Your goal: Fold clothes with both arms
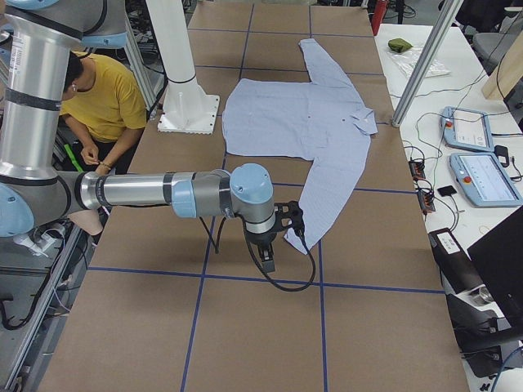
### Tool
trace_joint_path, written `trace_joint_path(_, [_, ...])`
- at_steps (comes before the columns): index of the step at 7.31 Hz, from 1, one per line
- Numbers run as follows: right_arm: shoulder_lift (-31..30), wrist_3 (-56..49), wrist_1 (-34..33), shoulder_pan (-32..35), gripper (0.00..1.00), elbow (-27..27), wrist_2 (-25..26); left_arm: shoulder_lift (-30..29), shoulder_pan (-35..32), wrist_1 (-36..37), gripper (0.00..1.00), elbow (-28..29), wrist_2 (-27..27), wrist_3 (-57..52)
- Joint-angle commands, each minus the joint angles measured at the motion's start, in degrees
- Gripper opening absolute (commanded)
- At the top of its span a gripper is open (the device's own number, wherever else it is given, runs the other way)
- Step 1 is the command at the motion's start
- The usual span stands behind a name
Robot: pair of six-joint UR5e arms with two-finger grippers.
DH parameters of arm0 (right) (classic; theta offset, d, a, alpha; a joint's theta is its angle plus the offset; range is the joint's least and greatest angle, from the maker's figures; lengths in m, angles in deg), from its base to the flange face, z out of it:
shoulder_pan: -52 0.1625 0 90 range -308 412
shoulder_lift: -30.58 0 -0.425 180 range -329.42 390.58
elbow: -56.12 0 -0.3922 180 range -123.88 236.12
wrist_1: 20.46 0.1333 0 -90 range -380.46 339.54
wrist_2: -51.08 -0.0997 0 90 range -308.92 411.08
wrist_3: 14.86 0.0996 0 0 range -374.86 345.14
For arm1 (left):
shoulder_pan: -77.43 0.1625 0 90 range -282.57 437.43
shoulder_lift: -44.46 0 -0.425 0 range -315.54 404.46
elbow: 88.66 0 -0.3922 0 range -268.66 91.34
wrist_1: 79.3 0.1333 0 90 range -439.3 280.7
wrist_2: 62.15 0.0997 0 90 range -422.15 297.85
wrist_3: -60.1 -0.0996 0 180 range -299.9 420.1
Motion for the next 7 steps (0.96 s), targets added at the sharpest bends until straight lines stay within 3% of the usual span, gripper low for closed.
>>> trace_joint_path(1, [1.9, 0.2, 8.1, 0.1, 1.0, 1.5, 0.1, -6.3, -0.2, -12.4, 1.0, 3.3, -0.2, 0.2])
trace_joint_path(3, [2.0, 7.8, 10.4, 0.1, 1.0, 2.0, -0.4, -7.5, 0.1, -12.9, 1.0, 6.6, -0.4, -0.2])
trace_joint_path(4, [1.9, 11.0, 15.9, -1.0, 1.0, 2.1, 0.0, -7.4, 0.1, -12.9, 1.0, 6.4, -0.5, -0.2])
trace_joint_path(6, [1.9, 30.9, 24.3, -8.2, 1.0, 4.1, 0.9, -7.3, 0.0, -12.9, 1.0, 6.4, -0.5, -0.3])
trace_joint_path(7, [0.9, 43.4, 34.1, -13.1, 1.0, 6.2, 5.5, -7.1, 0.0, -12.9, 1.0, 6.3, -0.6, -0.3])
